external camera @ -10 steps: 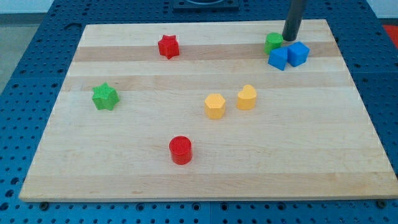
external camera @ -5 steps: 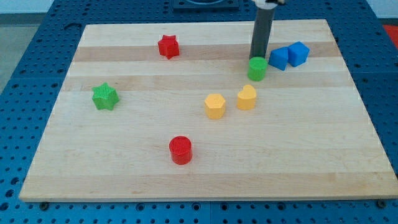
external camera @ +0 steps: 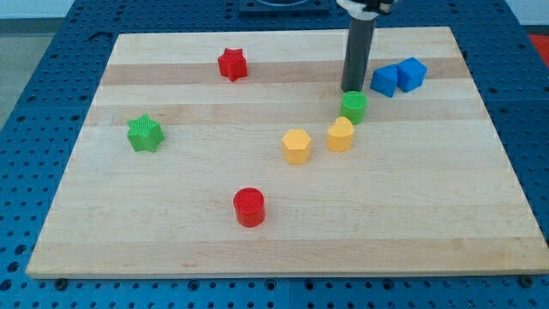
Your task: Slide the green circle towards center
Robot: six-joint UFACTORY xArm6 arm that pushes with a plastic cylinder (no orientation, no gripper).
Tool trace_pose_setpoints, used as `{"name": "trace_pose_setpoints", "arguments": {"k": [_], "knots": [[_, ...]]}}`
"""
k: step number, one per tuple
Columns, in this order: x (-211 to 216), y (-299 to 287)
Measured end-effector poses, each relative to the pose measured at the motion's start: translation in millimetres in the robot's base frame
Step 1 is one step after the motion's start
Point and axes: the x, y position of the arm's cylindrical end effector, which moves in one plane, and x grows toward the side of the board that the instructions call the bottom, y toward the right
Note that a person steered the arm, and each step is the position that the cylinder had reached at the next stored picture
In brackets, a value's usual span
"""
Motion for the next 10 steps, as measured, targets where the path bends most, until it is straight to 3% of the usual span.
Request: {"name": "trace_pose_setpoints", "arguments": {"k": [2, 3, 5, 10], "knots": [[0, 21], [37, 21], [55, 20], [54, -121]]}}
